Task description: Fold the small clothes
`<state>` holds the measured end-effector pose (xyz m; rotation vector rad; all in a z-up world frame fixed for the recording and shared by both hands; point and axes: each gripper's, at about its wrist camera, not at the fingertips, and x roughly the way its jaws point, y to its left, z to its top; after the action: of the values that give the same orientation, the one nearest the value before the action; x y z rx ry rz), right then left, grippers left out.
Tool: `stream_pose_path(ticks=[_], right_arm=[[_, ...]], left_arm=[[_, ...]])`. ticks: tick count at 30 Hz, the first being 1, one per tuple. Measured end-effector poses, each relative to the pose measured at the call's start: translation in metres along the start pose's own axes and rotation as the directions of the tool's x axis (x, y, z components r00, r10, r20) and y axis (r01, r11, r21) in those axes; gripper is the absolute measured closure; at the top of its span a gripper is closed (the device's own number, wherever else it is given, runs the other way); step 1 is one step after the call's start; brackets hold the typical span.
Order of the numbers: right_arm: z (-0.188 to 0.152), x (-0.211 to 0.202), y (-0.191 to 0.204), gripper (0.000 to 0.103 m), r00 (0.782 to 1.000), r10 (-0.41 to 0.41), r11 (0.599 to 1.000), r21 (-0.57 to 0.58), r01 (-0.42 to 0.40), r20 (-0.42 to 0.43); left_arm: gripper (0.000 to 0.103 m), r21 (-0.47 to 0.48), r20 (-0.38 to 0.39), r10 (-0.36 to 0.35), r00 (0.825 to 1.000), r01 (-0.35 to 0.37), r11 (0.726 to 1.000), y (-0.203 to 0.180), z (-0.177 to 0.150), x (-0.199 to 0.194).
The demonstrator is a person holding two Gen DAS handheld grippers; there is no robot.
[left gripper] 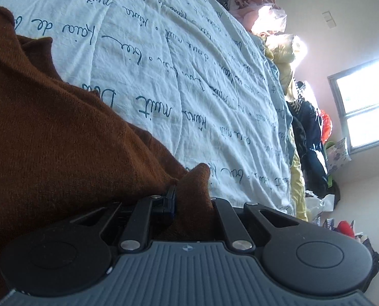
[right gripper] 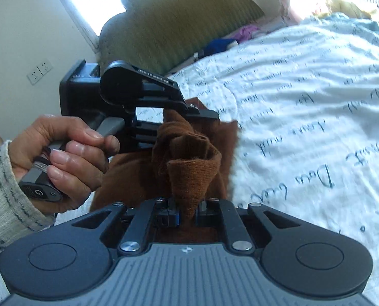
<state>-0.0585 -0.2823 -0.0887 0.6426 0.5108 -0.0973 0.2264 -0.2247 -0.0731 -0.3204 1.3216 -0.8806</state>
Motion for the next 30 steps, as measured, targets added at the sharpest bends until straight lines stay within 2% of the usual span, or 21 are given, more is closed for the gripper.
stream_pose_path(ticks=[1, 2, 3, 4, 5, 6, 7, 10, 13, 15, 17, 23, 25, 27, 28, 29, 30], right_arm=[[-0.001, 0.001, -0.003, 0.087, 1.0, 0.0, 1.0, 0.007, 0.0, -0.007], [0.0, 0.002, -0.005, 0.076, 1.0, -0.008, 1.0, 0.006, 0.008, -0.022], [0.001, 0.003, -0.006, 0.07, 1.0, -0.004, 1.0, 0.006, 0.004, -0.03], [0.002, 0.003, -0.007, 0.058, 1.0, 0.011, 1.0, 0.012, -0.01, -0.028], [0.002, 0.001, -0.008, 0.03, 1.0, 0.013, 1.0, 0.016, -0.012, -0.023], [0.002, 0.0, -0.007, 0.002, 1.0, 0.0, 1.0, 0.015, 0.0, -0.016], [0.004, -0.003, -0.007, 0.0, 1.0, -0.002, 1.0, 0.009, 0.002, 0.0], [0.004, -0.007, -0.008, 0.002, 1.0, 0.01, 1.0, 0.008, -0.01, 0.01], [0.002, -0.014, -0.012, 0.002, 1.0, 0.014, 0.999, 0.031, -0.015, 0.026], [0.002, -0.02, -0.015, 0.002, 0.999, 0.009, 0.999, 0.034, -0.01, 0.035], [0.004, -0.025, -0.021, 0.002, 0.999, 0.007, 1.0, 0.03, -0.009, 0.047], [0.003, -0.052, -0.042, 0.002, 0.989, 0.05, 0.997, 0.045, -0.057, 0.139], [0.012, -0.051, -0.047, 0.003, 0.99, 0.066, 0.996, 0.051, -0.072, 0.122], [0.03, -0.04, -0.049, 0.021, 0.99, 0.105, 0.993, 0.053, -0.11, 0.094], [0.04, -0.034, -0.05, 0.042, 0.989, 0.124, 0.989, 0.065, -0.13, 0.084], [0.051, -0.026, -0.049, 0.056, 0.986, 0.15, 0.985, 0.07, -0.155, 0.069], [0.062, -0.018, -0.047, 0.057, 0.985, 0.168, 0.983, 0.069, -0.171, 0.048]], left_arm=[[0.088, 0.012, 0.007, 0.025, 1.0, -0.026, 1.0, -0.002, -0.002, 0.003], [0.082, 0.023, 0.007, 0.037, 0.999, -0.037, 0.999, -0.004, -0.002, 0.004], [0.066, 0.032, 0.0, 0.026, 1.0, -0.026, 0.999, -0.007, -0.002, 0.004], [0.047, 0.04, 0.001, 0.016, 1.0, -0.016, 0.999, -0.011, -0.002, 0.003], [0.035, 0.046, 0.001, 0.007, 1.0, -0.007, 0.999, -0.015, -0.001, 0.0], [0.015, 0.048, -0.002, -0.007, 1.0, 0.007, 0.999, -0.019, 0.0, -0.001], [0.007, 0.054, 0.001, -0.015, 1.0, 0.015, 0.998, -0.024, 0.0, -0.005], [0.001, 0.107, 0.015, 0.046, 0.999, -0.048, 0.993, -0.039, -0.001, -0.013], [0.0, 0.114, 0.015, 0.035, 0.999, -0.037, 0.993, -0.043, -0.003, -0.026], [0.0, 0.133, 0.045, 0.056, 0.997, -0.061, 0.989, -0.044, -0.005, -0.044], [0.0, 0.146, 0.073, 0.099, 0.992, -0.109, 0.983, -0.042, -0.008, -0.065], [0.0, 0.15, 0.124, 0.145, 0.982, -0.163, 0.975, -0.019, -0.023, -0.122], [0.0, 0.152, 0.138, 0.146, 0.98, -0.167, 0.974, -0.012, -0.032, -0.137], [0.0, 0.125, 0.146, 0.126, 0.981, -0.145, 0.982, -0.002, -0.047, -0.146], [0.0, 0.124, 0.139, 0.102, 0.985, -0.12, 0.985, 0.001, -0.059, -0.148], [0.0, 0.134, 0.13, 0.085, 0.988, -0.103, 0.986, 0.003, -0.071, -0.149], [0.0, 0.154, 0.126, 0.084, 0.988, -0.103, 0.983, 0.004, -0.085, -0.147]])
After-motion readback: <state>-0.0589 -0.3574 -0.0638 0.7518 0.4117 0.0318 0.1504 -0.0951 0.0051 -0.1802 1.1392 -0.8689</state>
